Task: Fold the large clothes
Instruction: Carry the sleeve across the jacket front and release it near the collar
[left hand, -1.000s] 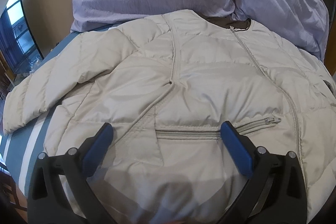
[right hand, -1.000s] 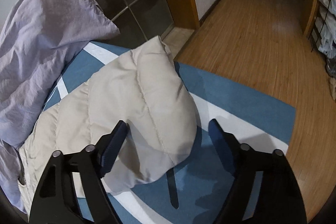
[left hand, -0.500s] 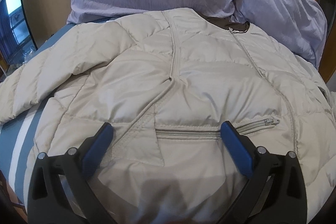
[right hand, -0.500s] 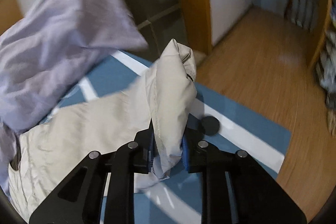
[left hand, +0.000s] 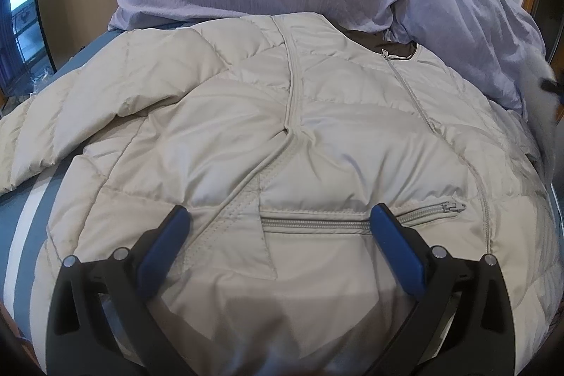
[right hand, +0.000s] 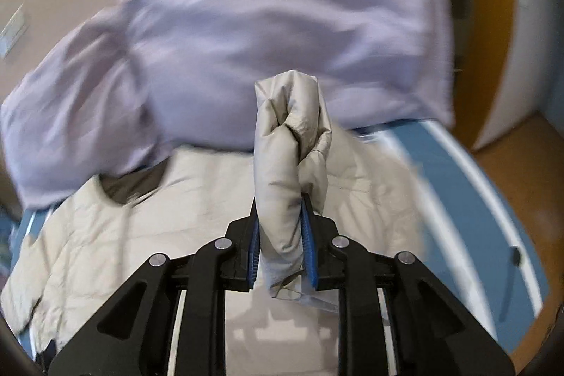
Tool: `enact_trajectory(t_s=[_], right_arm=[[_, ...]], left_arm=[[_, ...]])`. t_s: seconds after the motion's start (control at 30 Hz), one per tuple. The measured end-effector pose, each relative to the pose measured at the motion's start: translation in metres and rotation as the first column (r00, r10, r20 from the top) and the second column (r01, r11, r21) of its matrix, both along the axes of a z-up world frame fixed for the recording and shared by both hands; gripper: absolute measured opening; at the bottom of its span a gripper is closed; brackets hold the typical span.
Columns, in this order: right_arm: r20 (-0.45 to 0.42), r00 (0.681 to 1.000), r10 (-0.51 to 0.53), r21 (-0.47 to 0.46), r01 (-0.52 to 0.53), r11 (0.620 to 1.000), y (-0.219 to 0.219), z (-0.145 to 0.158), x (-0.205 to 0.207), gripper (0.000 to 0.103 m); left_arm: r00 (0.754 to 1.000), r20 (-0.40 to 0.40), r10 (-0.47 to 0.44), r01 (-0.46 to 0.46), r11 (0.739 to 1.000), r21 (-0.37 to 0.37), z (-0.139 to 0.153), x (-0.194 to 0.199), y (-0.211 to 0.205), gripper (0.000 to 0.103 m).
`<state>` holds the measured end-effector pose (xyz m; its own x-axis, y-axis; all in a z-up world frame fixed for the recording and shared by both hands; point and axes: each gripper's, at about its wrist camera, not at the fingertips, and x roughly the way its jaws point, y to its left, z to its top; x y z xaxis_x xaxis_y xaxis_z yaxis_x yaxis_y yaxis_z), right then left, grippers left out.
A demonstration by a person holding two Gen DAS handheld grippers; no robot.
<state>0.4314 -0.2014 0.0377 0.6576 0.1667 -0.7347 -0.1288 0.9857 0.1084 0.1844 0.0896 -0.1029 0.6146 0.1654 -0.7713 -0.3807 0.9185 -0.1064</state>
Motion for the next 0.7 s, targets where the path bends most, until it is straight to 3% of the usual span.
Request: enact_trajectory(t_s=[0.2,0.4,0.7], right_arm=[[-0.070,0.977,0.203,0.029,-0.201,0.979,0.097,-0.028,-0.015,0.022],[-0.151,0.922,0.357,0.086,-0.348,0.934,0.170,-0.051,-0.038,0.021],[-0.199,0.891,0.409,0.104,-0.396,0.913,0.197,-0.070,-0.046,0.023]], left_arm=[[1.000,0.005,-0.001,0.001,1.000,-0.012,0.000,0.000,0.002,0.101],[1.000,0.008,-0.002,0.002,1.000,-0.022,0.000,0.000,0.002,0.101],[1.000,0.011,-0.002,0.002,1.000,-0.027,0.000,-0.001,0.003,0.101]])
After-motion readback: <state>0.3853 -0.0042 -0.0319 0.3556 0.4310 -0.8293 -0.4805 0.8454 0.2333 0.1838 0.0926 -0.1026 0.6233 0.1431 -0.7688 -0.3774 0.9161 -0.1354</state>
